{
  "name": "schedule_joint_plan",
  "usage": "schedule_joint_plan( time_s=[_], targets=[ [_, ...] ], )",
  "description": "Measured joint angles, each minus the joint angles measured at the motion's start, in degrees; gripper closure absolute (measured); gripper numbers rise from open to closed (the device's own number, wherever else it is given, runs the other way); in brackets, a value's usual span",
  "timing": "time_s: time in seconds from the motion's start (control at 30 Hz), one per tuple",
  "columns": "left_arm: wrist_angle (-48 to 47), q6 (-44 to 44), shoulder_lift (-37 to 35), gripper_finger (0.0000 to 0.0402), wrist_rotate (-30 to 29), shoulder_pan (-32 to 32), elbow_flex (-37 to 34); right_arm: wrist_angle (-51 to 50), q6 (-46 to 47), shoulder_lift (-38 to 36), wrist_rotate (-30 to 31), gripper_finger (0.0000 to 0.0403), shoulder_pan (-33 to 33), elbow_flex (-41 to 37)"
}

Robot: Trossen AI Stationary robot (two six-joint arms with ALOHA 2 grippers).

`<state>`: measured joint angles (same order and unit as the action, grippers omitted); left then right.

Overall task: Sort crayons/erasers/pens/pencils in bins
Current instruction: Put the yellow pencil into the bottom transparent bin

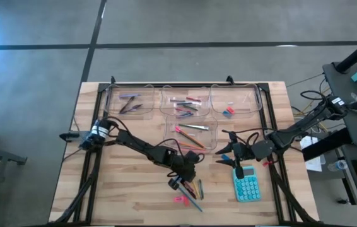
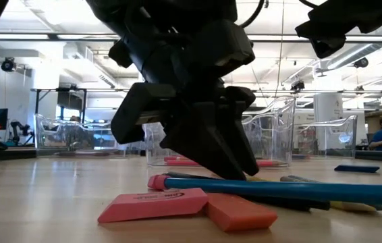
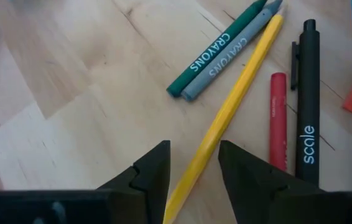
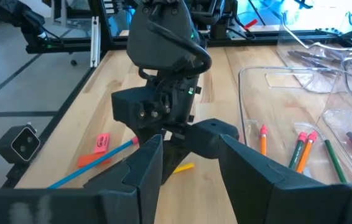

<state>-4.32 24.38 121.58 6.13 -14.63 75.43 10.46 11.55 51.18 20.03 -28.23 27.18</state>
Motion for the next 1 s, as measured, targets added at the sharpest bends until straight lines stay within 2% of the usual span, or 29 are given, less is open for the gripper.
schedule_joint_plan(
  time_s=[0.13, 0.6, 1.0],
  targets=[
    [-1.03, 0.00, 0.00, 0.0283, 0.01, -0.04, 0.00, 0.00, 0.00, 0.00, 0.00, 0.0257, 0.00, 0.00],
    [-4.75, -0.11, 0.19, 0.0389, 1.30, -0.16, 0.17, 0.04, 0.16, 0.00, -0.01, 0.0257, 0.00, 0.00],
    [-6.46, -0.11, -2.48, 0.0395, 2.48, -0.58, 1.49, 0.06, 0.45, 0.00, -0.01, 0.0257, 0.00, 0.00]
  ],
)
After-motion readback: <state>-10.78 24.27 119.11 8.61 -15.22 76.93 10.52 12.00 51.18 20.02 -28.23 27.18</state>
